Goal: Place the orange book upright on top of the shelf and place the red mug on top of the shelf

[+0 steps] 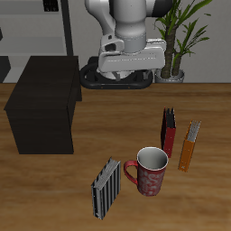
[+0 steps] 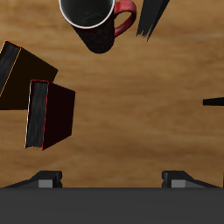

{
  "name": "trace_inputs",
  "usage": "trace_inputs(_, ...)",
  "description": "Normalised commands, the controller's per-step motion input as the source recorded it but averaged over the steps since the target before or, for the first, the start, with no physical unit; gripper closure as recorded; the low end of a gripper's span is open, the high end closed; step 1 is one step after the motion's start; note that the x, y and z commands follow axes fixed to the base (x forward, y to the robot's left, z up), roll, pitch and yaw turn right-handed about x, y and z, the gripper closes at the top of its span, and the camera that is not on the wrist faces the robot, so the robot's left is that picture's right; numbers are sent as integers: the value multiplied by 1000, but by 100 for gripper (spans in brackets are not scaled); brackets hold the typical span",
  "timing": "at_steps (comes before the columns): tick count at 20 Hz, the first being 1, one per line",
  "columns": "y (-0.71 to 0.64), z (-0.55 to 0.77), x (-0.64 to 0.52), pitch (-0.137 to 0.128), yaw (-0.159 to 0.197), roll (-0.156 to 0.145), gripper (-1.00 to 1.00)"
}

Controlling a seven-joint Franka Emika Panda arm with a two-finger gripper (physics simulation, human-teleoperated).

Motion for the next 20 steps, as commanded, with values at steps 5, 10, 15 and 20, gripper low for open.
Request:
trace_inputs(5, -95, 6, 77, 18, 8, -8, -100)
trace_inputs(10, -148, 0, 101, 30, -26, -34, -100)
trace_inputs(15, -68, 49, 110, -5, 8, -22, -100)
trace_inputs(20, -65, 118, 148, -12, 15, -7, -100)
